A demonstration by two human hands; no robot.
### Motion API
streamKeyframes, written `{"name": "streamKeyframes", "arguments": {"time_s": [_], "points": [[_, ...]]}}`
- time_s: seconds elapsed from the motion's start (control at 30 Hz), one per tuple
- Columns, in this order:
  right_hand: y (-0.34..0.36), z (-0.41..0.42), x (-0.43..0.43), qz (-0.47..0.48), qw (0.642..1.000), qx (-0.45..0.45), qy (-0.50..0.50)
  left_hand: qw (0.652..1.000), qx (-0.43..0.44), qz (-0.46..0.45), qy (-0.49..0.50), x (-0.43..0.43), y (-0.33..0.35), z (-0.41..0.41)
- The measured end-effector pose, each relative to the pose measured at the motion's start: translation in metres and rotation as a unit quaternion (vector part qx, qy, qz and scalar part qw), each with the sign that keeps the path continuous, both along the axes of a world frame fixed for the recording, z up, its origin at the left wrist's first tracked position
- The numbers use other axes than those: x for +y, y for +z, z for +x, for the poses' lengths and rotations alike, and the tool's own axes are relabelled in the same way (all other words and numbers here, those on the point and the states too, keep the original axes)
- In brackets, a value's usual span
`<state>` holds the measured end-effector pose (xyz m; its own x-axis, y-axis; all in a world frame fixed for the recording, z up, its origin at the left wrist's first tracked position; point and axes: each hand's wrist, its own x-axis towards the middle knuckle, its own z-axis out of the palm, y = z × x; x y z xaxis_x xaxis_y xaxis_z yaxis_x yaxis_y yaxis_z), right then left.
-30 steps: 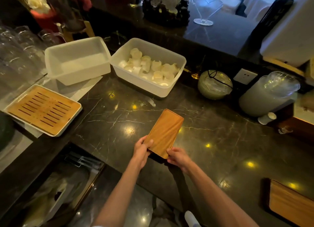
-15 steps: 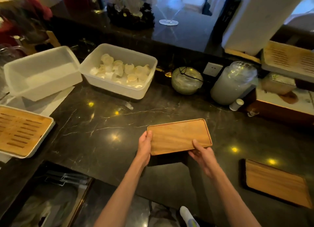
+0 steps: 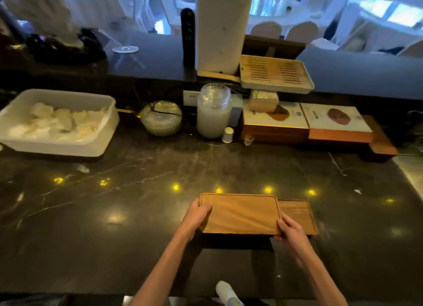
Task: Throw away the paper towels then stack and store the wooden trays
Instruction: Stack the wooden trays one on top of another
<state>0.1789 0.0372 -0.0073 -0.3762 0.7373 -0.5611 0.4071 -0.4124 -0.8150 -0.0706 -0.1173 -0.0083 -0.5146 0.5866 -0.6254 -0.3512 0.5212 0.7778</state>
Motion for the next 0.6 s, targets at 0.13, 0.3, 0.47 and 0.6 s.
{"name": "streamKeyframes", "arguments": {"time_s": [0.13, 0.3, 0.47, 0.6], "points": [[-0.007, 0.059, 0.053, 0.034, 0.996, -0.054, 0.059, 0.998, 0.019, 0.007, 0.052, 0.042, -0.001, 0.061], [-0.021, 0.097, 0.09, 0.077, 0.988, -0.103, 0.08, 0.994, 0.09, -0.058, -0.002, 0.078, -0.005, 0.116], [-0.031, 0.1, 0.112, 0.129, 0.975, -0.152, 0.102, 0.967, 0.192, -0.164, -0.036, 0.103, -0.003, 0.134], [-0.038, 0.097, 0.118, 0.169, 0.961, -0.179, 0.126, 0.959, 0.215, -0.175, -0.05, 0.112, 0.0, 0.139]]}}
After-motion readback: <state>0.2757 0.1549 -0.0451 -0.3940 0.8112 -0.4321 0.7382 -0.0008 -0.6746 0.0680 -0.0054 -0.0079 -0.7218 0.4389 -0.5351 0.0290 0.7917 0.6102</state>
